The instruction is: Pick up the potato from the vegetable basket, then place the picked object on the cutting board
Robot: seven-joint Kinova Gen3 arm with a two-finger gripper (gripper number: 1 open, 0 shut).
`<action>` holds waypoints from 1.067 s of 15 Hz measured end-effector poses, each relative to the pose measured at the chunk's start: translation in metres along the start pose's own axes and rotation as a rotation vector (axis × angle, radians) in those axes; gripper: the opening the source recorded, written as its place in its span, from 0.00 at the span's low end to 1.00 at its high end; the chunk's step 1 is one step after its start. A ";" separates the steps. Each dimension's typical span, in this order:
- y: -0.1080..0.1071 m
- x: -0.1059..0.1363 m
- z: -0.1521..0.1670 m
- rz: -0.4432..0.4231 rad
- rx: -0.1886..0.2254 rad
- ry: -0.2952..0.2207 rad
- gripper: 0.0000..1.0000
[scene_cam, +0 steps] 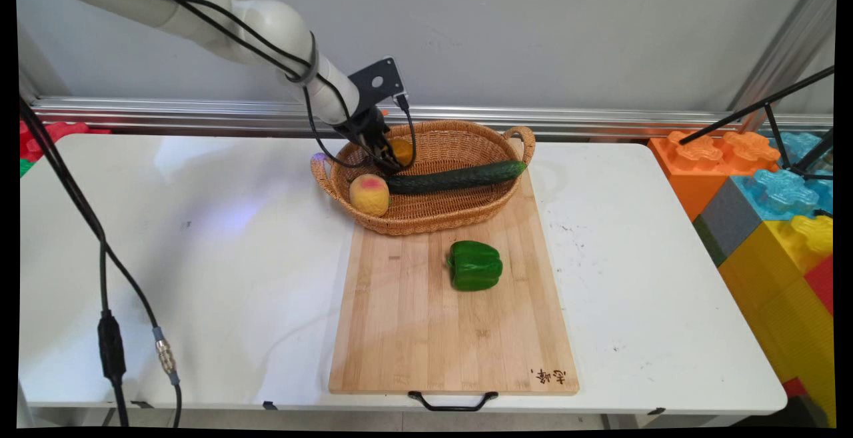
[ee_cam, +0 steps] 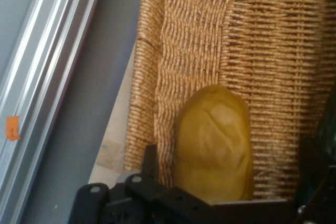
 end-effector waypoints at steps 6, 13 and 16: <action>0.005 0.004 0.015 -0.011 0.011 0.004 1.00; 0.008 0.009 0.016 -0.016 0.018 0.005 0.00; 0.009 0.017 0.005 -0.011 0.027 0.022 0.00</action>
